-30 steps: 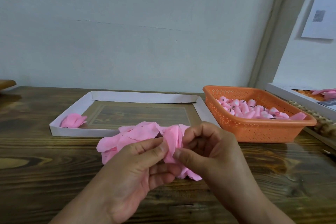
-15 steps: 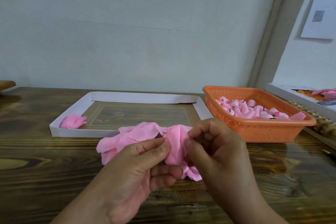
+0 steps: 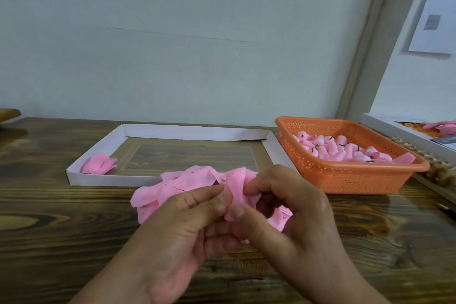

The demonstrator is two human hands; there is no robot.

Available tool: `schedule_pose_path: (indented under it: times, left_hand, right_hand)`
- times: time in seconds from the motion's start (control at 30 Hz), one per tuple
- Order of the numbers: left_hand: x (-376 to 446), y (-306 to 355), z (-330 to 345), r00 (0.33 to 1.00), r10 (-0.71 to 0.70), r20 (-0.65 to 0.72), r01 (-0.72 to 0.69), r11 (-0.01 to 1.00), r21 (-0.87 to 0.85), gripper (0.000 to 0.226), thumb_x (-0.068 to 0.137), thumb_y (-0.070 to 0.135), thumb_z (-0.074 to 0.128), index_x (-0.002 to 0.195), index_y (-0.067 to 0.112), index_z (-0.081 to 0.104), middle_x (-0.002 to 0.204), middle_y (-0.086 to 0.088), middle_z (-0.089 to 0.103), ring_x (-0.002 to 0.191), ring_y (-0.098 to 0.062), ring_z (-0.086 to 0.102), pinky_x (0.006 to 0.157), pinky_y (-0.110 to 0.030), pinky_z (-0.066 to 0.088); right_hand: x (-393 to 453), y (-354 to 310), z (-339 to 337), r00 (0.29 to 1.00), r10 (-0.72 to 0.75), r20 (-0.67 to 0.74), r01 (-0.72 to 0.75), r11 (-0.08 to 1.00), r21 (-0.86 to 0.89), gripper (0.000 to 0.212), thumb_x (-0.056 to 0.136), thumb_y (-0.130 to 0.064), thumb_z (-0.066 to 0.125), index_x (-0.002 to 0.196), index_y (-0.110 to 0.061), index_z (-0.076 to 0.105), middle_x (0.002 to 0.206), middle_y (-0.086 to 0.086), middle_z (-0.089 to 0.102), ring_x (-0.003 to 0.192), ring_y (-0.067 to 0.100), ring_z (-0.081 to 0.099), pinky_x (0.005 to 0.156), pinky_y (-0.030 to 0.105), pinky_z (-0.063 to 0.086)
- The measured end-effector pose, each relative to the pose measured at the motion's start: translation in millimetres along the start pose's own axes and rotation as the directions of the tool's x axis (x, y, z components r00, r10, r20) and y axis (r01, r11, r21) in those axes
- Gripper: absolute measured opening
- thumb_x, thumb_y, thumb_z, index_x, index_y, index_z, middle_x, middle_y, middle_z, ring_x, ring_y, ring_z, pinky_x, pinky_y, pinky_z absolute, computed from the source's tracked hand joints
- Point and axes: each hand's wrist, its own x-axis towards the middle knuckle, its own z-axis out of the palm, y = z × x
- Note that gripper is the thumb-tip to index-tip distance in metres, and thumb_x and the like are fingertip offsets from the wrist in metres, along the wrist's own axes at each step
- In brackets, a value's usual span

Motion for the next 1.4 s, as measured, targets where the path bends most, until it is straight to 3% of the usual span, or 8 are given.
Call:
schedule_pose_path:
  times: [0.1, 0.23, 0.4, 0.57, 0.73, 1.13, 1.3, 1.4]
  left_hand:
    - [-0.4, -3.0, 2.0, 0.996, 0.066, -0.066, -0.063, 0.997, 0.039, 0.015, 0.052, 0.016, 0.069, 0.063, 0.009, 0.075, 0.063, -0.011, 0.066, 0.052, -0.016, 0.065, 0.045, -0.026, 0.053]
    - [0.7, -4.8, 1.1, 0.992, 0.116, -0.045, -0.111, 0.987, 0.117, 0.032, 0.059, 0.025, 0.068, 0.083, 0.007, 0.077, 0.082, -0.018, 0.071, 0.068, -0.026, 0.069, 0.058, -0.033, 0.06]
    - [-2.3, -1.4, 1.9, 0.993, 0.114, -0.034, -0.11, 0.988, 0.111, 0.021, 0.064, 0.021, 0.065, 0.077, 0.011, 0.078, 0.066, -0.013, 0.069, 0.053, -0.017, 0.065, 0.046, -0.022, 0.051]
    - [-3.8, 2.3, 1.7, 0.993, 0.116, -0.009, -0.114, 0.986, 0.125, 0.02, 0.067, 0.02, 0.063, 0.078, 0.012, 0.078, 0.065, -0.015, 0.07, 0.05, -0.016, 0.065, 0.044, -0.021, 0.05]
    - [-4.1, 2.4, 0.1, 0.991, 0.133, 0.021, -0.135, 0.982, 0.133, 0.021, 0.068, 0.021, 0.064, 0.08, 0.013, 0.078, 0.065, -0.015, 0.069, 0.051, -0.016, 0.065, 0.045, -0.02, 0.05]
    - [-3.7, -2.3, 2.4, 0.987, 0.155, -0.038, -0.149, 0.98, 0.131, 0.018, 0.065, 0.019, 0.064, 0.075, 0.013, 0.078, 0.062, -0.013, 0.068, 0.05, -0.018, 0.065, 0.045, -0.022, 0.05]
    - [-3.1, -3.9, 3.5, 0.981, 0.179, -0.071, -0.168, 0.976, 0.142, 0.02, 0.063, 0.021, 0.064, 0.075, 0.014, 0.078, 0.061, -0.011, 0.068, 0.049, -0.017, 0.065, 0.045, -0.021, 0.05]
    - [-3.3, -4.9, 3.7, 0.972, 0.218, -0.088, -0.201, 0.965, 0.165, 0.02, 0.063, 0.022, 0.063, 0.075, 0.019, 0.079, 0.062, -0.01, 0.069, 0.05, -0.017, 0.065, 0.046, -0.021, 0.051]
  right_hand:
    - [-1.1, -1.7, 3.9, 1.0, -0.006, -0.019, 0.003, 0.991, -0.137, 0.029, 0.07, -0.042, 0.069, 0.071, -0.013, 0.063, 0.067, -0.007, 0.053, 0.056, 0.011, 0.049, 0.05, 0.029, 0.044]
    - [-1.4, -0.9, 9.2, 0.997, -0.008, -0.075, -0.004, 0.988, -0.158, 0.019, 0.075, -0.029, 0.068, 0.069, -0.012, 0.062, 0.066, -0.01, 0.051, 0.056, 0.007, 0.047, 0.05, 0.025, 0.043]
    - [-0.1, 1.1, 7.5, 0.998, 0.051, -0.038, -0.054, 0.996, -0.072, 0.017, 0.082, -0.028, 0.052, 0.069, -0.018, 0.057, 0.064, -0.011, 0.05, 0.06, 0.006, 0.048, 0.054, 0.02, 0.041]
    - [2.8, 0.2, 3.1, 0.967, 0.249, 0.047, -0.253, 0.945, 0.205, 0.014, 0.08, -0.019, 0.058, 0.068, -0.014, 0.064, 0.06, 0.0, 0.061, 0.053, 0.007, 0.056, 0.05, 0.018, 0.044]
    - [6.9, -1.1, 2.3, 0.941, 0.332, 0.062, -0.334, 0.889, 0.312, 0.019, 0.083, -0.004, 0.067, 0.065, -0.01, 0.065, 0.057, 0.01, 0.063, 0.047, 0.018, 0.058, 0.044, 0.026, 0.047]
    - [5.2, -5.4, 11.9, 0.958, 0.261, -0.119, -0.266, 0.964, -0.027, 0.023, 0.072, -0.004, 0.076, 0.064, -0.02, 0.061, 0.06, -0.003, 0.06, 0.055, 0.013, 0.056, 0.045, 0.02, 0.043]
    - [7.1, -9.5, 16.3, 0.945, 0.308, -0.109, -0.311, 0.95, -0.012, 0.039, 0.075, -0.005, 0.071, 0.084, -0.037, 0.051, 0.071, -0.009, 0.061, 0.054, 0.008, 0.054, 0.05, 0.021, 0.044]
    - [9.7, -11.0, 16.3, 0.912, 0.396, -0.102, -0.39, 0.918, 0.076, 0.027, 0.075, -0.005, 0.071, 0.081, -0.029, 0.059, 0.066, -0.007, 0.063, 0.05, 0.006, 0.056, 0.048, 0.021, 0.045]
